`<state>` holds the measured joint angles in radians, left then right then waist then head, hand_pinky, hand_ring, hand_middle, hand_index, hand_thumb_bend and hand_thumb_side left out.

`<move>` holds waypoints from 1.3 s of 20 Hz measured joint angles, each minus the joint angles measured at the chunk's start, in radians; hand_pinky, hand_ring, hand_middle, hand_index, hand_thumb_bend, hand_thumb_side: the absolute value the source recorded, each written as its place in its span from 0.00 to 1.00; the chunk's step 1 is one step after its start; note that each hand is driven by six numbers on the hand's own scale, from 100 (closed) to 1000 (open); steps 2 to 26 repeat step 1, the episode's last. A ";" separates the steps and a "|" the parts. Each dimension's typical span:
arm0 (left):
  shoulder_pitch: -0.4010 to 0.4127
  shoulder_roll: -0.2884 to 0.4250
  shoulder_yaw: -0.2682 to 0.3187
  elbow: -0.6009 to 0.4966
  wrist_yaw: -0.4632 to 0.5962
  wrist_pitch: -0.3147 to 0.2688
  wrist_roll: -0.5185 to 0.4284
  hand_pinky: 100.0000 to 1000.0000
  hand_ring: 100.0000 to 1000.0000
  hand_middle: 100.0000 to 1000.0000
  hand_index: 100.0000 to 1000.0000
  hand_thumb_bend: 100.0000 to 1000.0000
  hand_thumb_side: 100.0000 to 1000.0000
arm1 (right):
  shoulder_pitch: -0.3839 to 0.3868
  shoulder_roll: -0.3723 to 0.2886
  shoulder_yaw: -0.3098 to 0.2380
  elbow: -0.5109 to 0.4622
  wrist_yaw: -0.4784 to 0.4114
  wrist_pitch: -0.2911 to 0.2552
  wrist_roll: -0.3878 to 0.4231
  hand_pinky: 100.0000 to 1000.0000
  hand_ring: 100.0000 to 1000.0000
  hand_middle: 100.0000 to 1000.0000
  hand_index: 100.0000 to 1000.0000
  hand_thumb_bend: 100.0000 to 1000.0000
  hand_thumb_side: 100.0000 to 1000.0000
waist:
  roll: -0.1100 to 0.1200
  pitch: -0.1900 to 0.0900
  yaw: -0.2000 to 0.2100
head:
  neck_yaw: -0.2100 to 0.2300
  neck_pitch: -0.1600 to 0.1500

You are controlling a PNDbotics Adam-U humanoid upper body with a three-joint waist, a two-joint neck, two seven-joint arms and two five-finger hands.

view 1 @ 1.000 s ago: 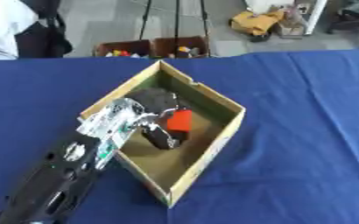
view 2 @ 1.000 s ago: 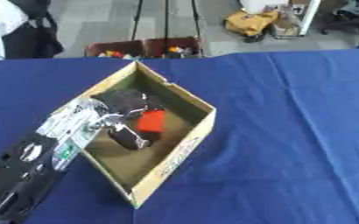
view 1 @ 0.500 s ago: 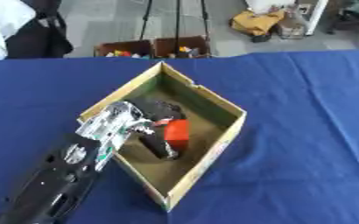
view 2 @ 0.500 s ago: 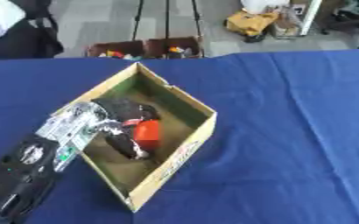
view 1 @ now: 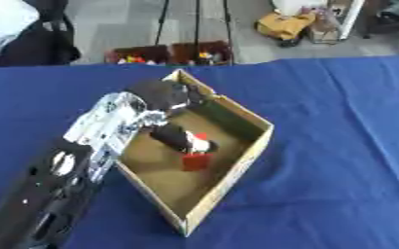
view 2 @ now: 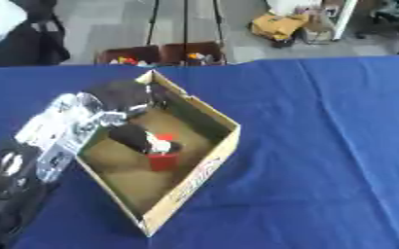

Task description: Pick up objects on the table and place them in the box.

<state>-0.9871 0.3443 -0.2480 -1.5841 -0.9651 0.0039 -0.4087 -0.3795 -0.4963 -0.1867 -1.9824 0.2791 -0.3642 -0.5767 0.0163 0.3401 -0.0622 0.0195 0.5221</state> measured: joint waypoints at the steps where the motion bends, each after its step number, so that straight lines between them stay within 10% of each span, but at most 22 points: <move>1: 0.001 0.013 0.014 -0.038 0.039 0.027 0.056 0.55 0.75 0.74 0.90 0.34 0.95 | 0.001 0.000 -0.001 0.000 0.000 0.000 0.000 0.76 0.72 0.78 0.79 0.00 0.71 | 0.000 0.000 0.002 | -0.002 0.000; 26: 0.001 0.013 0.014 -0.038 0.039 0.027 0.056 0.55 0.75 0.74 0.90 0.34 0.95 | 0.001 0.000 -0.001 0.000 0.000 0.000 0.000 0.76 0.72 0.78 0.79 0.00 0.71 | 0.000 0.000 0.002 | -0.002 0.000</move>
